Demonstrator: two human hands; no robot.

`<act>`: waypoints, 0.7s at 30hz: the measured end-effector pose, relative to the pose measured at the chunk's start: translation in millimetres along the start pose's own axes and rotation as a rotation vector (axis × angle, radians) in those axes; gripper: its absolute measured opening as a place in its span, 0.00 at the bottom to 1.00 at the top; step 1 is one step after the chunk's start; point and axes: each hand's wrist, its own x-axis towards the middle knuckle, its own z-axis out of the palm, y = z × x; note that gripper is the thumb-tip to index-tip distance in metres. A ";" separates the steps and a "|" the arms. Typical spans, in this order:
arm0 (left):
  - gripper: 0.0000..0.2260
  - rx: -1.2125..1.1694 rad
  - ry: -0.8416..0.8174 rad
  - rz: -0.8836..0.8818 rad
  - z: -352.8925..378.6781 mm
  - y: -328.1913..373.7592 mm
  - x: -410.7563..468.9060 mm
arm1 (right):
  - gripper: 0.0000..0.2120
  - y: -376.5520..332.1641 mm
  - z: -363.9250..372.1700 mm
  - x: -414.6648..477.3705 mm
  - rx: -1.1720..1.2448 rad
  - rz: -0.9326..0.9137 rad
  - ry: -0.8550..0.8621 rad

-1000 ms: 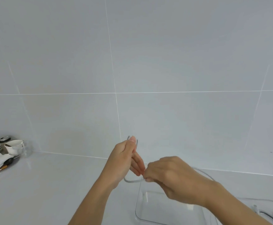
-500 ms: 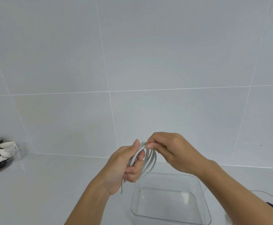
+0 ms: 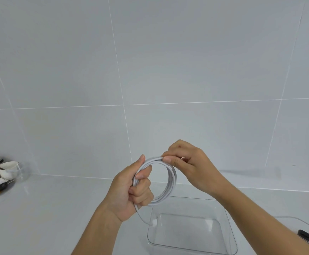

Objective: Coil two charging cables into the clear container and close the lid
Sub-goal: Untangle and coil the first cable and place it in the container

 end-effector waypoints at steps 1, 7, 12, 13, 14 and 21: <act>0.21 -0.018 0.006 0.007 0.0 -0.6 0.1 | 0.08 -0.1 0.5 -0.2 0.030 0.019 0.004; 0.22 -0.137 -0.072 0.054 -2.4 -1.7 2.3 | 0.11 0.3 7.8 -4.8 0.215 0.153 -0.021; 0.21 -0.157 -0.015 0.104 2.1 -2.2 2.0 | 0.10 -4.5 14.2 -12.1 0.442 0.184 -0.050; 0.21 -0.159 0.014 0.112 4.1 -2.6 2.5 | 0.09 -5.0 15.5 -12.1 0.445 0.190 -0.030; 0.21 -0.170 0.024 0.120 6.6 -3.3 3.4 | 0.08 -5.1 16.8 -11.9 0.446 0.201 -0.002; 0.22 -0.307 -0.107 0.137 4.0 -17.3 10.1 | 0.10 -2.1 17.2 -8.4 0.863 0.307 0.014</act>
